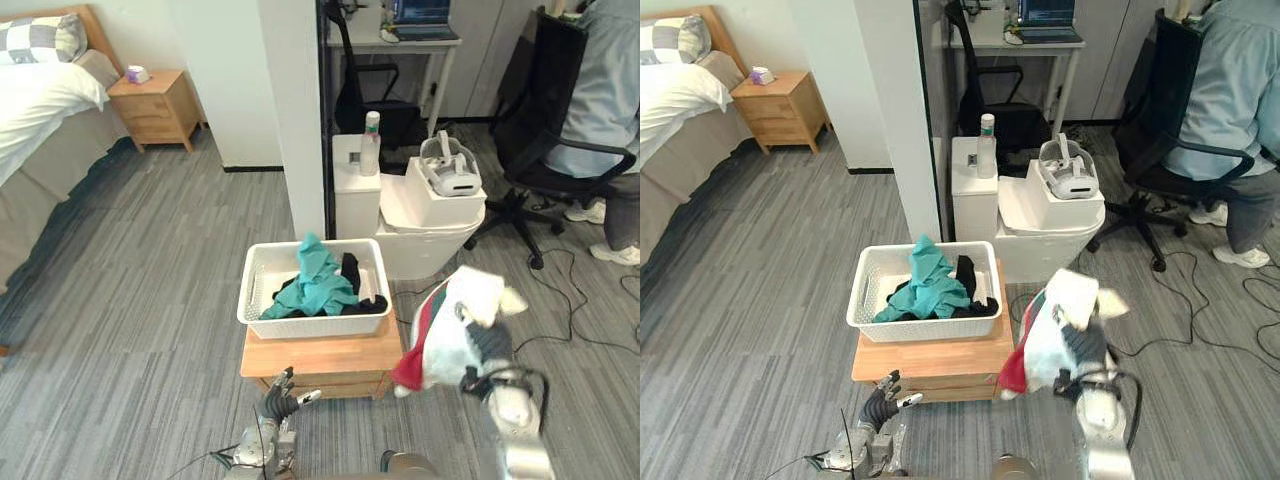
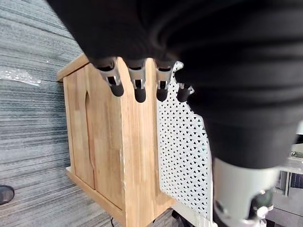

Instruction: Tidy the bed and pick cloth on bed and put in laundry

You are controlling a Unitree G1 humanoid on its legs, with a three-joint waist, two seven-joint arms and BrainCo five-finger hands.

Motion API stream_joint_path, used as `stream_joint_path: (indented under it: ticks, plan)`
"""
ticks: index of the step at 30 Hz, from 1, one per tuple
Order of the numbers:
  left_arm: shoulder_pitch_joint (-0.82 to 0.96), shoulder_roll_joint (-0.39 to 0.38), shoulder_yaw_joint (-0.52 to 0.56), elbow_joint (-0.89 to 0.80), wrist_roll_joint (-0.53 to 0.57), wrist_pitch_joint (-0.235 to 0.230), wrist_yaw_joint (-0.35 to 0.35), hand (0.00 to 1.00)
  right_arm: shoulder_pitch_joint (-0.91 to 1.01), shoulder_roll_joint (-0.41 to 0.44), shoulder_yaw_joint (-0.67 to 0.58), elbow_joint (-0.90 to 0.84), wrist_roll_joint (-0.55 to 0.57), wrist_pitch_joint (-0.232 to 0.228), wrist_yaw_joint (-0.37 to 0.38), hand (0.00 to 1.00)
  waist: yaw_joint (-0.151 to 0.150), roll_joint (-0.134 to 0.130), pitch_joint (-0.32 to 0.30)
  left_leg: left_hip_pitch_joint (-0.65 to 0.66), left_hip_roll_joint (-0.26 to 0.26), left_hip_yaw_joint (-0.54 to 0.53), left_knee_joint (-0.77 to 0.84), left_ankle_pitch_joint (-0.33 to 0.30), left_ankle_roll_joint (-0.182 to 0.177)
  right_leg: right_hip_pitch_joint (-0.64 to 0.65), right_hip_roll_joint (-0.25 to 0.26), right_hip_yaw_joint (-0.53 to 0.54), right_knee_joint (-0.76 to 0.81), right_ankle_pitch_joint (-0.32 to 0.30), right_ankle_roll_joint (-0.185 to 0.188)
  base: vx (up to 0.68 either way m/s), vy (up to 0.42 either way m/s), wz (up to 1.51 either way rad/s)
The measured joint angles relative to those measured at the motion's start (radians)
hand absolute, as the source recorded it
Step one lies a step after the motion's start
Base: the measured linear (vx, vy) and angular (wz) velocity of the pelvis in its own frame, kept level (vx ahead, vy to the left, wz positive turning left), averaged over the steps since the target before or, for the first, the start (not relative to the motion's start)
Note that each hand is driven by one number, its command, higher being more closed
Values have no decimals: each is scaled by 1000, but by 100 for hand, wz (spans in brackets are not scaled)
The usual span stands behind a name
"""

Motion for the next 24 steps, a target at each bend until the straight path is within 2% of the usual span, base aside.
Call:
stream_joint_path:
  ticks: [3,4,7,11,13,17,19,24]
  plan:
    - [-1,1,-2,0,-15,-3,0,0,-229,-102,100,118,-10,1,12,100,6,-8,-8,8,-35,6,-48,25,14,2,-22,3,-35,30,12,19,116,1]
    - [-1,1,-4,-1,-22,-8,0,0,-306,-114,114,181,-12,2,16,100,22,-7,-8,13,-42,3,-59,34,15,7,-23,-1,-49,44,12,20,86,11]
    - [4,3,-4,-6,-51,-15,0,0,-449,-133,128,294,-12,8,18,100,33,-8,-11,12,-51,-28,-76,49,11,26,-30,-27,-71,58,11,31,37,34]
    - [26,2,-4,-6,-58,-18,-1,0,-548,-156,150,332,-16,8,18,100,45,-8,-11,1,-56,-71,-104,78,3,31,-30,-69,-72,59,10,-15,-10,36]
    - [29,3,-3,-6,-60,-19,-2,0,-604,-164,150,388,-34,7,18,100,56,-8,-11,-1,-62,-96,-142,111,8,31,-30,-93,-77,59,10,-63,-19,34]
    - [41,4,0,-8,-61,-20,-5,0,-668,-174,151,486,-42,9,18,100,59,-6,-10,-28,-76,-125,-208,161,20,6,-32,-118,-91,60,9,-112,-6,25]
    - [45,4,1,-8,-61,-20,-6,0,-688,-177,152,529,-42,10,18,100,61,-1,-8,-46,-76,-128,-208,170,25,-10,-31,-119,-93,69,7,-120,6,9]
    - [50,1,10,-10,-79,-21,-26,0,-709,-190,151,570,-44,24,7,100,58,50,24,-98,-80,-139,-209,194,36,-47,-33,-133,-106,100,4,-132,24,9]
